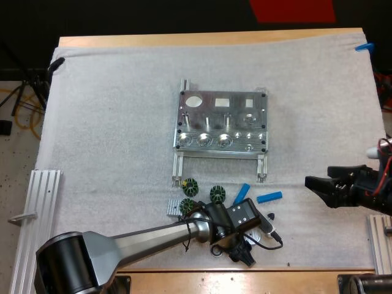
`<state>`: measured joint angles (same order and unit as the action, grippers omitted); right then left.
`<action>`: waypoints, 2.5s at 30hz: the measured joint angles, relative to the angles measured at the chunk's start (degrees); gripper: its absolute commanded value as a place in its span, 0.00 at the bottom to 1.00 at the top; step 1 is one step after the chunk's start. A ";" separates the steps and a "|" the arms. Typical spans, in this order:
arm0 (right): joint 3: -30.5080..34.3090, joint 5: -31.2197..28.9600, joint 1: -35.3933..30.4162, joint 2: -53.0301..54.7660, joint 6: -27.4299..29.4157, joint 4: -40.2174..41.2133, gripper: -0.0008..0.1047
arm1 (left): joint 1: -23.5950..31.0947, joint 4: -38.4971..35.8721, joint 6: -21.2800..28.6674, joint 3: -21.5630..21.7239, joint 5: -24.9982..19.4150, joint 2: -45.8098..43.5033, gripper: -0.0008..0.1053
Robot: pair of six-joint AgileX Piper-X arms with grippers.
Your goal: Load cells from left to right
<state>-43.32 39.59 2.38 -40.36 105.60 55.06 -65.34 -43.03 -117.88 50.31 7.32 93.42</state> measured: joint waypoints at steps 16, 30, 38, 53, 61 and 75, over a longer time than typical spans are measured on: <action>0.00 -10.27 14.62 -4.92 1.65 6.87 0.67 | 0.00 -0.13 0.00 0.00 0.00 0.00 0.45; 0.00 -11.08 14.87 -4.92 1.65 6.87 0.67 | 0.06 -0.56 0.11 0.00 -0.16 0.00 0.01; 0.00 -11.08 14.87 -4.92 -1.20 4.54 0.67 | 0.06 -3.90 4.90 0.00 -4.73 -1.60 0.01; -0.38 -1.84 14.87 -8.49 -5.86 -1.55 0.67 | 0.06 -6.31 16.67 0.00 -15.07 -19.29 0.01; -1.79 5.25 14.87 -8.81 -7.04 -3.55 0.67 | 0.06 -6.31 25.11 0.00 -15.33 -26.43 0.01; -1.79 6.01 21.25 -8.81 -7.45 -3.44 0.67 | 0.06 -3.52 28.21 0.00 -15.36 -27.06 0.01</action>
<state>-45.11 45.60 23.63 -49.17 98.15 51.62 -65.28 -46.55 -89.67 50.31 -8.03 66.36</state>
